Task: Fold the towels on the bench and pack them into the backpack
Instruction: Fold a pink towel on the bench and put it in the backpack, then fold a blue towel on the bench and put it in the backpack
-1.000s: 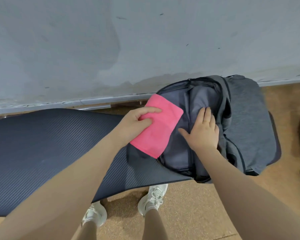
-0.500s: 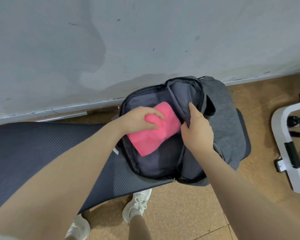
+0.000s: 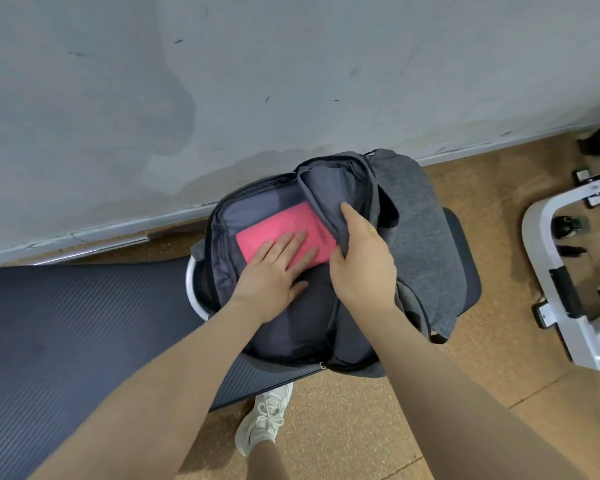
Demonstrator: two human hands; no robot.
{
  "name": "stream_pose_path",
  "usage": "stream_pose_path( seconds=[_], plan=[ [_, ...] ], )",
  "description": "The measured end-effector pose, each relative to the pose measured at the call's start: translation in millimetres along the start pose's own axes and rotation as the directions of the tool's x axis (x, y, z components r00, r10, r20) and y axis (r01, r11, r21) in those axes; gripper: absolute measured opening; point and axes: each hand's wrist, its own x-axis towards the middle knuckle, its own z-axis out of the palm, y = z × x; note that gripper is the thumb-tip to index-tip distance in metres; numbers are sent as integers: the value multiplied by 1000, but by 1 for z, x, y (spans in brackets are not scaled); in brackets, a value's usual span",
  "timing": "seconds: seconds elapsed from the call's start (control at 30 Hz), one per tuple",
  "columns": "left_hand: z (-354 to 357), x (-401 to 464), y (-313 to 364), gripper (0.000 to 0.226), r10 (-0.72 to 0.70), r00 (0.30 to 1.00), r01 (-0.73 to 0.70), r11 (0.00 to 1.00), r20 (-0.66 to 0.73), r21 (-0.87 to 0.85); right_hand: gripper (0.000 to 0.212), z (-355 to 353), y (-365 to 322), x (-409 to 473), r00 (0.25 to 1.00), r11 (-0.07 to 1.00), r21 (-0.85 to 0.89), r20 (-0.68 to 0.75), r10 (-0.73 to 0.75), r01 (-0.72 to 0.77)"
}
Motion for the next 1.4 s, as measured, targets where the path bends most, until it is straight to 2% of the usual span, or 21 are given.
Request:
stream_pose_path(
  seconds=[0.07,0.17,0.3,0.47,0.53,0.6,0.77,0.87,0.93,1.03,1.1,1.17,1.27,1.4],
  plan=[
    [-7,26,-10,53,-6,999,6,1000,-36,15,61,-1,2,4,1000,1000,18,-5,0,1],
    [-12,49,-24,48,67,996,-65,997,-54,30,61,2,0,10,1000,999,38,-7,3,-3],
    [-19,43,-37,47,147,983,-143,989,-108,47,62,15,-7,12,999,1000,8,-20,29,-29],
    [-22,-16,-59,50,65,988,-81,991,-142,-108,66,47,-15,-1,997,983,-175,65,-45,56],
    [-23,-32,-68,55,57,994,-68,991,-97,-114,68,64,-17,0,994,963,-262,106,-34,61],
    [-28,-39,-74,60,43,997,-49,994,-63,-100,73,82,-18,0,994,931,-355,86,-63,89],
    [-45,-43,-78,54,-31,999,27,991,-30,-132,83,95,-12,-5,990,892,-440,127,-53,104],
    [-72,-48,-65,49,-85,996,80,977,-20,-199,82,68,-20,-11,966,889,-423,249,-71,174],
    [-96,-54,-52,45,-108,994,103,964,-7,-245,69,41,-22,-21,928,877,-394,346,-136,275],
    [-135,-64,-31,43,-118,993,120,955,24,-271,55,-10,-26,-42,874,876,-244,374,-311,416],
    [-167,-69,-13,41,-130,991,128,950,12,-286,49,-49,-30,-56,843,873,-172,397,-363,456],
    [-195,-72,5,42,-144,989,145,939,26,-313,45,-86,-29,-69,844,893,-125,404,-353,433],
    [-232,-74,34,43,-138,989,146,923,48,-355,40,-134,-16,-88,875,947,-82,414,-251,311],
    [-266,-75,90,42,-24,998,44,917,57,-397,41,-183,17,-131,944,988,-66,310,-112,139]
  ],
)
